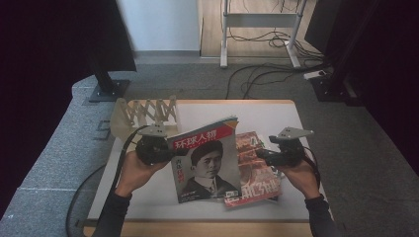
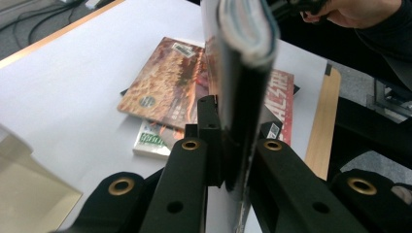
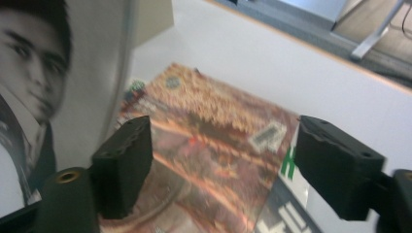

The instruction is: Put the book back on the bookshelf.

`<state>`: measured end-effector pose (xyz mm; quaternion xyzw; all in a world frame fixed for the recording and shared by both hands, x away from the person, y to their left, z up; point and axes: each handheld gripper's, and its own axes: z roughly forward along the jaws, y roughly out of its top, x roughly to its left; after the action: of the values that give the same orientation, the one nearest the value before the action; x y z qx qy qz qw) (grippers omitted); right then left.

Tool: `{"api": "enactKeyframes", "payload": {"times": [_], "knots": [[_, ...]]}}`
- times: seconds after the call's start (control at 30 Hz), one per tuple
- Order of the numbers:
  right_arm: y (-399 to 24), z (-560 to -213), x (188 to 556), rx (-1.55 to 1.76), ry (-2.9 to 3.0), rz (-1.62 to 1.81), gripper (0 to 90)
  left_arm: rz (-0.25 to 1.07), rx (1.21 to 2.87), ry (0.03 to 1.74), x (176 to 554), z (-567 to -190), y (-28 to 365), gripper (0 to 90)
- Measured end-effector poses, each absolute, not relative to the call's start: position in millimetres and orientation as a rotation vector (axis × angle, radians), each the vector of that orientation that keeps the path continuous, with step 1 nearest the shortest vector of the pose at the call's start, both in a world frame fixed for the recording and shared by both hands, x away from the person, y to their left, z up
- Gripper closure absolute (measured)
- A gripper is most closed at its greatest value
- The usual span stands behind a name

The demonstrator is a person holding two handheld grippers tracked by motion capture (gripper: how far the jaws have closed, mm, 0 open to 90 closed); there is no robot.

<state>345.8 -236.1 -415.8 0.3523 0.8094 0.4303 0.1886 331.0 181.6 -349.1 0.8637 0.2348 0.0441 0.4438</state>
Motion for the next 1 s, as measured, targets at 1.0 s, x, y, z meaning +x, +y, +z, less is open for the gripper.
{"api": "enactKeyframes", "payload": {"times": [1.0], "knots": [[-295,-488,310,1.257,2.182,1.101,12.7,0.198,2.113,0.722,324,-345,225,87.0]]}}
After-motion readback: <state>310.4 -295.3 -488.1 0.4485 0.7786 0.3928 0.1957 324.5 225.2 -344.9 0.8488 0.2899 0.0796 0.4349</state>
